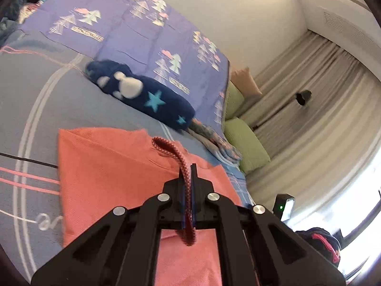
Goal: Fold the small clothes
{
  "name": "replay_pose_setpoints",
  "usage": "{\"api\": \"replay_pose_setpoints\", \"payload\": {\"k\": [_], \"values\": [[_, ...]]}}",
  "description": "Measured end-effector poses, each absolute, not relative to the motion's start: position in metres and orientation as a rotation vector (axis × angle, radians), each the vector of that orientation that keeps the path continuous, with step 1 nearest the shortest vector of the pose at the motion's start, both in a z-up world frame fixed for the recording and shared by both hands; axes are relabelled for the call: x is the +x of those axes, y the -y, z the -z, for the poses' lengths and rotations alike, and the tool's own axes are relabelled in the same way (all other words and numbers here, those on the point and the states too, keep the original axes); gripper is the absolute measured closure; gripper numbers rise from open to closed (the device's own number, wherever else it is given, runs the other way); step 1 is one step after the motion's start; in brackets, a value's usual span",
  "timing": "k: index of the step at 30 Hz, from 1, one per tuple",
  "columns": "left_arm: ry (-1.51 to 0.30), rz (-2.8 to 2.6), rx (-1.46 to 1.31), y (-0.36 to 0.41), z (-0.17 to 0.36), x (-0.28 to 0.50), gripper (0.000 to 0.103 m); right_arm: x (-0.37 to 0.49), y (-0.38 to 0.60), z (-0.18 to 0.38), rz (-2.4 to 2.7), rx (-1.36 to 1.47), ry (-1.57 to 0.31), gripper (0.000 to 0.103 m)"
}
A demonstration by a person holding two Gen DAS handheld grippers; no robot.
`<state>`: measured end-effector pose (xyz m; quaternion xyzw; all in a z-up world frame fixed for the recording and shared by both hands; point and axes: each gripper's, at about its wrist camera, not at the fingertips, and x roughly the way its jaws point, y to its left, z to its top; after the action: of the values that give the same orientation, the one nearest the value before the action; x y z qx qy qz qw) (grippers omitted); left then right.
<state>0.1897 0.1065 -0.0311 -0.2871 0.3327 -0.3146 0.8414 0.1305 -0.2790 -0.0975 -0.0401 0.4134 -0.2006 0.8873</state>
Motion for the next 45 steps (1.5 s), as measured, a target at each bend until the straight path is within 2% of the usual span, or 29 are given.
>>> {"api": "replay_pose_setpoints", "payload": {"k": [7,14,17,18,20,22,25,27,30,32,34,39,40,44,45], "values": [[-0.797,0.574,-0.583,-0.120,0.055,0.208,0.100,0.122,0.292,0.098,0.380,0.010,-0.870,0.025],[-0.672,0.573,-0.481,-0.127,0.025,0.188,0.100,0.113,0.269,0.091,0.256,-0.052,-0.861,0.023],[-0.704,0.516,-0.425,-0.133,0.032,0.193,0.099,0.105,0.259,0.085,0.229,-0.094,-0.842,0.020],[-0.739,0.525,-0.424,-0.134,0.041,0.198,0.096,0.103,0.257,0.083,0.228,-0.104,-0.834,0.019],[-0.821,0.486,-0.396,-0.132,0.060,0.209,0.066,0.100,0.255,0.080,0.224,-0.110,-0.828,0.019],[-0.860,0.400,-0.345,-0.130,0.069,0.213,0.058,0.099,0.254,0.078,0.223,-0.114,-0.828,0.019],[-0.864,0.366,-0.304,-0.129,0.070,0.213,0.055,0.099,0.257,0.078,0.296,-0.154,-0.813,0.019],[-0.845,0.372,-0.311,-0.130,0.064,0.210,0.048,0.104,0.269,0.084,0.418,-0.185,-0.825,0.019],[-0.834,0.360,-0.279,-0.129,0.061,0.208,0.047,0.105,0.305,0.095,0.550,-0.078,-0.888,0.020],[-0.843,0.333,-0.256,-0.127,0.063,0.211,0.047,0.098,0.331,0.094,0.454,0.148,-0.902,0.026],[-0.860,0.310,-0.258,-0.126,0.069,0.215,0.047,0.098,0.339,0.085,0.345,0.253,-0.886,0.033],[-0.866,0.306,-0.244,-0.125,0.073,0.212,0.046,0.143,0.328,0.066,-0.023,0.314,-0.857,0.033],[-0.863,0.300,-0.241,-0.127,0.074,0.212,0.043,0.165,0.332,0.070,-0.091,0.355,-0.883,0.033],[-0.861,0.265,-0.265,-0.136,0.082,0.218,0.042,0.228,0.350,0.096,-0.179,0.477,-0.960,0.032],[-0.860,0.251,-0.283,-0.141,0.086,0.221,0.042,0.243,0.352,0.104,-0.232,0.510,-0.981,0.030]]}}
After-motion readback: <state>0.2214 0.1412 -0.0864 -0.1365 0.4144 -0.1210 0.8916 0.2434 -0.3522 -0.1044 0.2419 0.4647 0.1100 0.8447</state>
